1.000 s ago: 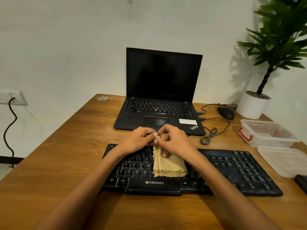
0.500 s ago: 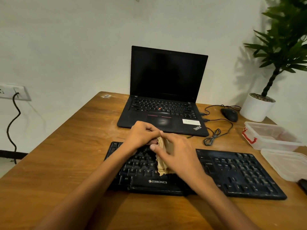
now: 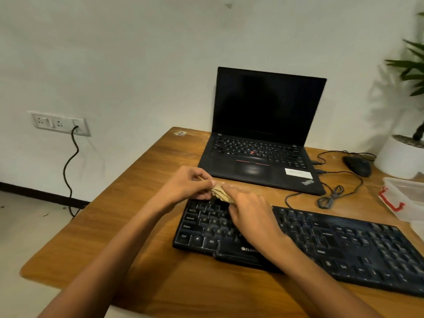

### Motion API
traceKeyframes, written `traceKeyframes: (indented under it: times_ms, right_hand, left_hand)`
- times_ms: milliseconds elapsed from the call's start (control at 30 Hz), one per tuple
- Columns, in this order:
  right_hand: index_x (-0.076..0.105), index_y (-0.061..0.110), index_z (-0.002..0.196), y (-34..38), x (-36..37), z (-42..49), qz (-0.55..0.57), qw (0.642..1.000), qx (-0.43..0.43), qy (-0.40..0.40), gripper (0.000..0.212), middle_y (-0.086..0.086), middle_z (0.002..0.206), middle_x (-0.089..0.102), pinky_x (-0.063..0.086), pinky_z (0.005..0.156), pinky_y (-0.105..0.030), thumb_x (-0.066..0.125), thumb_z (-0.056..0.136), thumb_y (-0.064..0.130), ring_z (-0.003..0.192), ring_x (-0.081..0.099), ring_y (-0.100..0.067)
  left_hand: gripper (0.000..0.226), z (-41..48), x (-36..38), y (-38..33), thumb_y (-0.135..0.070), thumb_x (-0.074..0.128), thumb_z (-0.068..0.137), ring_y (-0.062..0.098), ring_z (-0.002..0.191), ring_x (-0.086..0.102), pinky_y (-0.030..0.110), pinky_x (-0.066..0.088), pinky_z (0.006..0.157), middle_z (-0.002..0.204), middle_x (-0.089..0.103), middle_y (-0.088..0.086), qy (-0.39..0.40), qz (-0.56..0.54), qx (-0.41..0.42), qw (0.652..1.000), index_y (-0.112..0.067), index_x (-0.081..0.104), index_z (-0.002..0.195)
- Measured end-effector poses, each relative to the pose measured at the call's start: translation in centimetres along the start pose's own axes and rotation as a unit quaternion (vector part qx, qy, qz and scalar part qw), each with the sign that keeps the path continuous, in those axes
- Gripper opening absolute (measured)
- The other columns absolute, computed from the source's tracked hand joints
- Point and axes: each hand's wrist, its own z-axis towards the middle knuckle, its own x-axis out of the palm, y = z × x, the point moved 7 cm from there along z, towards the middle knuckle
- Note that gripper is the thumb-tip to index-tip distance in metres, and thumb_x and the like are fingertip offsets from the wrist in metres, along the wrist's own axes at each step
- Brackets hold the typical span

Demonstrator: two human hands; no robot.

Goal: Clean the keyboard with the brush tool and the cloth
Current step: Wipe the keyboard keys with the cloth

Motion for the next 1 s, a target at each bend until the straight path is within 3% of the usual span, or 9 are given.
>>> traceKeyframes:
  times_ms: [233, 300, 367, 467, 533, 667, 767, 867, 1000]
  right_hand:
    - [0.047, 0.034, 0.132, -0.8, 0.8, 1.7, 0.112, 0.993, 0.028, 0.017, 0.049, 0.010, 0.078, 0.061, 0.028, 0.046, -0.013, 0.049, 0.089, 0.011, 0.052, 0.043, 0.001]
    - [0.048, 0.034, 0.131, 0.0, 1.2, 2.2, 0.121, 0.992, 0.006, 0.020, 0.049, 0.009, 0.092, 0.067, 0.034, 0.054, -0.007, 0.050, 0.089, 0.009, 0.064, 0.054, 0.000]
    - [0.050, 0.031, 0.130, 1.1, 1.5, 2.6, 0.124, 0.992, -0.024, 0.023, 0.049, 0.010, 0.116, 0.063, 0.034, 0.080, -0.004, 0.051, 0.088, 0.007, 0.097, 0.057, -0.002]
    - [0.051, 0.026, 0.129, 2.8, 2.1, 2.5, 0.113, 0.988, -0.091, 0.055, 0.048, 0.008, 0.134, 0.051, 0.014, 0.096, 0.002, 0.050, 0.088, 0.001, 0.125, 0.043, -0.004]
    - [0.056, 0.023, 0.124, 3.0, 1.8, 2.3, 0.117, 0.980, -0.124, 0.104, 0.046, 0.005, 0.133, 0.053, 0.018, 0.094, 0.005, 0.049, 0.087, -0.003, 0.123, 0.044, -0.003]
    - [0.065, 0.029, 0.111, 1.6, 0.0, 3.4, 0.167, 0.975, -0.063, 0.130, 0.048, 0.010, 0.112, 0.064, 0.051, 0.073, -0.021, 0.045, 0.085, -0.007, 0.085, 0.061, -0.009]
    - [0.063, 0.027, 0.114, 3.7, 0.7, 2.8, 0.161, 0.973, -0.093, 0.139, 0.047, 0.007, 0.113, 0.063, 0.045, 0.076, -0.013, 0.045, 0.086, -0.006, 0.098, 0.058, -0.007]
    - [0.064, 0.031, 0.112, 3.8, 1.4, 2.1, 0.210, 0.961, -0.085, 0.156, 0.048, 0.009, 0.117, 0.063, 0.043, 0.072, -0.008, 0.045, 0.087, -0.006, 0.089, 0.055, 0.006]
    - [0.062, 0.029, 0.115, 2.4, 1.5, 1.5, 0.208, 0.953, -0.083, 0.204, 0.051, 0.014, 0.128, 0.055, 0.044, 0.091, -0.011, 0.044, 0.085, -0.009, 0.115, 0.050, 0.001]
  left_hand:
    - [0.030, -1.9, -4.3, 2.1, -0.021, 0.068, 0.080, 0.001, 0.097, 0.056, 0.016, 0.044, 0.079, 0.106, 0.061, -0.009, 0.025, 0.156, 0.024, 0.987, -0.021, 0.061, 0.109]
    - [0.028, -1.7, -4.3, 2.7, -0.019, 0.062, 0.085, -0.001, 0.097, 0.053, 0.018, 0.041, 0.083, 0.105, 0.059, -0.012, 0.038, 0.183, 0.010, 0.982, -0.022, 0.060, 0.112]
    - [0.026, -1.4, -4.0, 3.2, -0.017, 0.059, 0.087, -0.001, 0.094, 0.053, 0.022, 0.042, 0.087, 0.099, 0.059, -0.016, 0.047, 0.186, -0.002, 0.981, -0.023, 0.061, 0.113]
    - [0.026, -1.0, -3.7, 3.3, -0.014, 0.056, 0.089, -0.001, 0.089, 0.054, 0.019, 0.041, 0.083, 0.095, 0.059, -0.019, 0.053, 0.178, -0.007, 0.983, -0.023, 0.062, 0.112]
    - [0.025, -0.8, -3.6, 3.5, -0.013, 0.057, 0.088, -0.002, 0.089, 0.053, 0.016, 0.040, 0.079, 0.097, 0.059, -0.019, 0.059, 0.168, -0.009, 0.984, -0.025, 0.064, 0.109]
    - [0.022, -0.4, -3.8, 3.9, -0.014, 0.058, 0.088, 0.002, 0.087, 0.054, 0.020, 0.038, 0.078, 0.091, 0.060, -0.019, 0.057, 0.138, -0.022, 0.989, -0.034, 0.065, 0.092]
    - [0.022, -0.1, -3.7, 4.0, -0.012, 0.058, 0.087, 0.003, 0.087, 0.054, 0.023, 0.039, 0.084, 0.092, 0.062, -0.017, 0.050, 0.136, -0.021, 0.989, -0.031, 0.067, 0.094]
    - [0.021, -0.1, -3.8, 4.2, -0.014, 0.059, 0.087, 0.004, 0.092, 0.055, 0.021, 0.041, 0.082, 0.100, 0.064, -0.013, 0.041, 0.141, -0.018, 0.989, -0.029, 0.067, 0.099]
    - [0.029, -0.7, -3.8, 3.8, -0.015, 0.060, 0.087, 0.001, 0.100, 0.052, 0.015, 0.041, 0.084, 0.117, 0.062, -0.007, -0.005, 0.194, 0.021, 0.981, -0.024, 0.062, 0.114]
